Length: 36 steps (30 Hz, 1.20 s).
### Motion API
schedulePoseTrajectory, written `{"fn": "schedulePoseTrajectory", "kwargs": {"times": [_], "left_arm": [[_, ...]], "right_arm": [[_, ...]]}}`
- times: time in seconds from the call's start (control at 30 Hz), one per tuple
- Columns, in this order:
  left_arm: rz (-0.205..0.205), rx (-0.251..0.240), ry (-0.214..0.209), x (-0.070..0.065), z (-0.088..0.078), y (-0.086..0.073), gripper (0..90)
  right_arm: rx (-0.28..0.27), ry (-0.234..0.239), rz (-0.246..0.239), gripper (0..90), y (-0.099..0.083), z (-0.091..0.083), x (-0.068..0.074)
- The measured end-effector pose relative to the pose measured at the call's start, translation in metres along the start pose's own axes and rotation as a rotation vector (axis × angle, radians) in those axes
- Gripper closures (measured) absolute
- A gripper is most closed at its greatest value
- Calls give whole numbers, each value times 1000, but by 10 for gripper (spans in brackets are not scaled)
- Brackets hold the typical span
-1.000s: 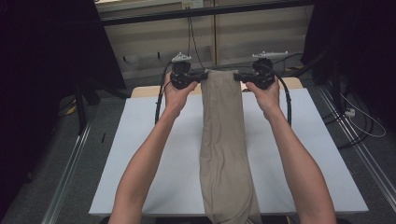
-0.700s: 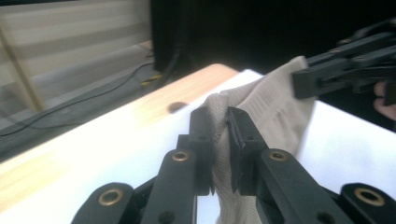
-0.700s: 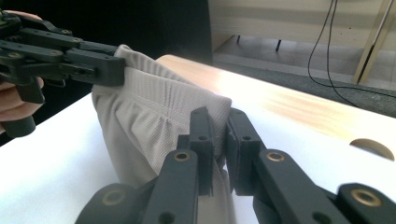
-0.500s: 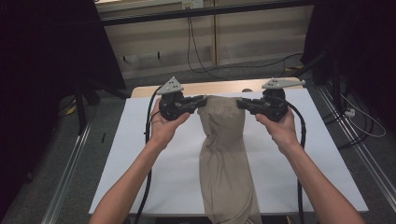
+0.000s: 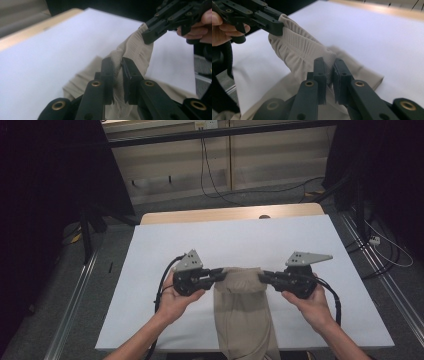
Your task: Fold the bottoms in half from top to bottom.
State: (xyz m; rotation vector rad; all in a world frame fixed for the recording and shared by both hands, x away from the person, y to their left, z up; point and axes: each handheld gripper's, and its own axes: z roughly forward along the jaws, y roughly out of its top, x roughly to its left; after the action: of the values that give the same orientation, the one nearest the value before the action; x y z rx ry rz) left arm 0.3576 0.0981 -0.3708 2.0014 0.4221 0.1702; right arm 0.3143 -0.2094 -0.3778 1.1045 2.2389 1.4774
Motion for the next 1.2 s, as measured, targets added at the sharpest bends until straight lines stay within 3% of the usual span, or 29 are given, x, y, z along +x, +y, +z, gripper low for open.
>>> {"fn": "schedulePoseTrajectory", "kwargs": {"times": [0.03,0.07,0.1,0.13,0.27,0.33,0.47,0.63,0.8,0.83,0.9,0.97,1.03,1.1,1.2], "left_arm": [[0,0,0,0,0,0,805],[3,16,-5,-7,2,-11,804],[3,16,-5,-7,2,-11,802],[7,32,-19,-13,4,-23,801],[-3,59,-27,-18,7,-40,797],[-5,93,-36,-25,10,-53,790],[33,144,-69,-40,10,-69,778],[40,150,-101,-56,2,-77,785],[55,175,-170,-76,-5,-82,765],[57,182,-169,-75,-6,-81,750],[36,143,-180,-70,-10,-76,685],[24,89,-187,-64,-16,-70,659],[24,72,-166,-59,-17,-65,666],[23,98,-120,-50,-8,-63,695],[36,160,-112,-45,8,-69,736]], "right_arm": [[0,0,0,820,0,0,0],[21,-1,-10,820,-13,2,3],[21,5,-7,819,-19,2,5],[29,8,-2,819,-25,2,6],[40,16,-12,815,-39,2,13],[86,13,-36,803,-52,5,24],[135,21,-38,789,-69,3,35],[170,35,-47,769,-85,-3,47],[198,71,-50,654,-94,-13,59],[190,81,-46,630,-94,-15,60],[162,106,-39,567,-89,-19,60],[132,103,-36,570,-81,-20,58],[114,100,-42,638,-73,-19,53],[133,80,-55,723,-63,-5,44],[208,65,-103,754,-63,20,44]]}}
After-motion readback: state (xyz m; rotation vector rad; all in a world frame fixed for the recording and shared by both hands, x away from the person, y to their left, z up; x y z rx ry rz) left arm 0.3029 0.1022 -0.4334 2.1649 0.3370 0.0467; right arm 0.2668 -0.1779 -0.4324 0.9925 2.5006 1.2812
